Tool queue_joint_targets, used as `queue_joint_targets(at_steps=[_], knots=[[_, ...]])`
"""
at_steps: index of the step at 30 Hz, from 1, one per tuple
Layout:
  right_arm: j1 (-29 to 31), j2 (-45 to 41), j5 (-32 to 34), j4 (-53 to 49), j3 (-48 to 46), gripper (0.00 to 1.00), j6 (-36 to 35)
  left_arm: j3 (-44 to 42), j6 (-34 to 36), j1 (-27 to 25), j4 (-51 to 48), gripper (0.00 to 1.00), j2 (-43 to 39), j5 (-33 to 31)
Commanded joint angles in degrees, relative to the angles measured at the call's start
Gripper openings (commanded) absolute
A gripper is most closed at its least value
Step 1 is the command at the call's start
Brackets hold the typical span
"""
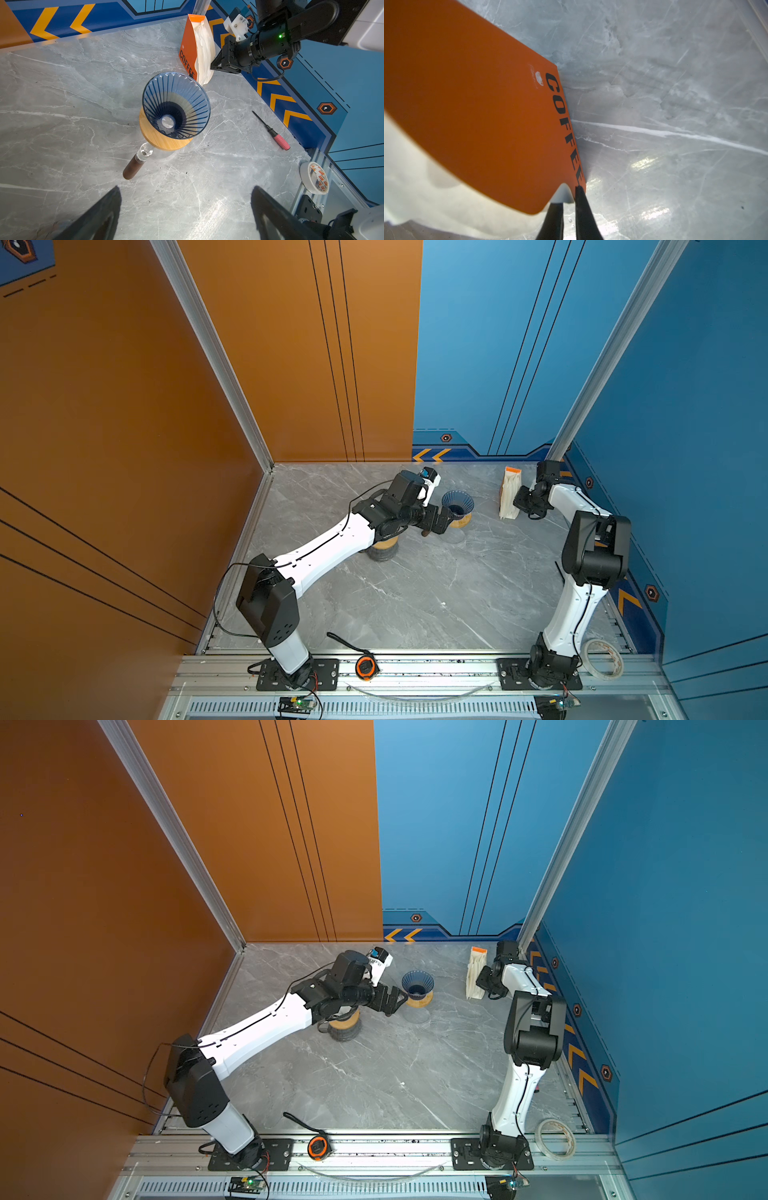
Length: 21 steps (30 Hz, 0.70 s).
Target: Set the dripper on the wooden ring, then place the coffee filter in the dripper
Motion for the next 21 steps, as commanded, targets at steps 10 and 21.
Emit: queue_joint_targets(at_steps=[10, 21], knots=[[0.7, -1.5, 0.0, -2.0, 1.2, 0.12, -1.0, 1.5, 0.5, 0.3, -0.8, 0.98, 1.1, 1.4], [0.6, -0.9, 1.4, -2.2, 1.6, 0.08, -1.4, 1.5, 0.3, 0.3, -0.8, 0.98, 1.3, 1.7]])
